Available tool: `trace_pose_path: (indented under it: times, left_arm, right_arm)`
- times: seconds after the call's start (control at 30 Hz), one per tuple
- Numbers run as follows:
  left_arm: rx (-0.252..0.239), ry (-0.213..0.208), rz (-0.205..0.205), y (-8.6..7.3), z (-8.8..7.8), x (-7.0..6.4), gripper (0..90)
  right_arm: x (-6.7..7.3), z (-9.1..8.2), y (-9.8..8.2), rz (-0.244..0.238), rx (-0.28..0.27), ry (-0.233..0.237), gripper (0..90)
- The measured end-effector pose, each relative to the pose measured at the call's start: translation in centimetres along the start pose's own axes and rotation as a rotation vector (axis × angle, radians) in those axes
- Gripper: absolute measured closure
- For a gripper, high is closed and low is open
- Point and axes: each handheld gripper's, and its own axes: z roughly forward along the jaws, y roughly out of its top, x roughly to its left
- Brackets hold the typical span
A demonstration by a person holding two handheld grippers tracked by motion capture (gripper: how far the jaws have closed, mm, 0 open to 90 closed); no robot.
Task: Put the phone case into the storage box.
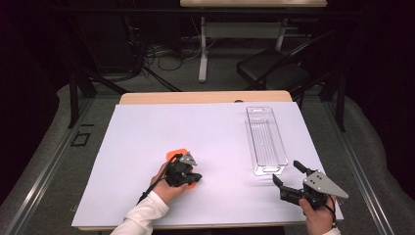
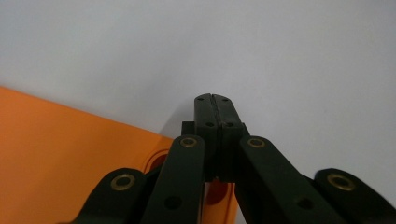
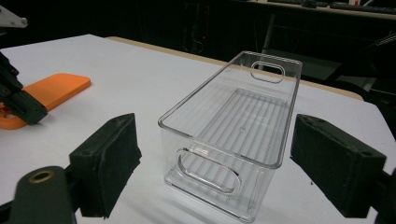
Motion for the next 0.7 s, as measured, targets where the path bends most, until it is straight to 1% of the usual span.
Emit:
trace_pose_path:
  times: [0.03, 0.07, 0.1, 0.13, 0.17, 0.2, 0.37, 0.43, 0.47, 0.53, 0.57, 0.6, 0.63, 0.67, 0.7]
  left_arm:
    - [0.0, 0.0, 0.0, 0.0, 0.0, 0.0, 90.0]
    - [0.001, 0.006, -0.002, -0.3, -0.2, 0.0, 90.0]
    - [-0.003, 0.013, -0.009, -1.0, -0.7, 0.2, 90.0]
    - [-0.003, 0.013, -0.009, -1.0, -0.7, 0.2, 90.0]
    - [-0.004, 0.014, -0.019, -1.3, -1.0, 0.3, 90.0]
    - [-0.01, 0.023, -0.035, -2.0, -1.6, 0.6, 90.0]
    - [-0.013, 0.068, -0.061, -3.7, -2.9, 1.2, 90.0]
    - [-0.013, 0.073, -0.068, -4.0, -3.2, 1.4, 90.0]
    - [-0.019, 0.083, -0.088, -4.7, -3.6, 1.7, 90.0]
    - [-0.018, 0.088, -0.095, -4.9, -3.9, 1.9, 90.0]
    - [-0.02, 0.119, -0.114, -5.6, -4.5, 2.3, 90.0]
    - [-0.02, 0.139, -0.121, -6.0, -4.8, 2.5, 90.0]
    - [-0.02, 0.139, -0.121, -6.0, -4.8, 2.5, 90.0]
    - [-0.016, 0.175, -0.14, -6.8, -5.6, 3.0, 90.0]
    - [-0.018, 0.184, -0.152, -7.2, -5.9, 3.3, 90.0]
  right_arm:
    - [0.0, 0.0, 0.0, 0.0, 0.001, 0.0, 14.5]
    - [0.0, 0.0, 0.0, 0.002, 0.004, 0.0, 14.5]
    - [0.0, 0.0, 0.0, 0.0, 0.003, 0.001, 14.5]
    - [0.0, 0.0, 0.0, 0.0, 0.003, 0.001, 14.5]
    - [0.0, 0.0, 0.0, -0.002, 0.003, 0.0, 14.4]
    - [0.0, 0.0, 0.0, -0.001, 0.003, 0.0, 14.5]
    - [0.0, 0.0, 0.0, 0.001, 0.006, 0.003, 14.5]
    - [0.0, 0.0, 0.0, 0.002, 0.003, 0.003, 14.5]
    - [0.0, 0.0, 0.0, 0.001, 0.003, 0.003, 14.5]
    - [0.0, 0.1, 0.0, 0.002, 0.001, 0.002, 14.5]
    - [0.0, 0.0, 0.0, 0.003, 0.0, 0.001, 14.5]
    - [0.0, 0.0, 0.0, 0.004, 0.0, 0.0, 14.5]
    - [0.0, 0.0, 0.0, 0.007, 0.001, 0.001, 14.5]
    - [0.0, 0.0, 0.0, 0.006, -0.001, 0.002, 14.5]
    - [0.0, 0.0, 0.0, 0.006, -0.002, 0.002, 14.4]
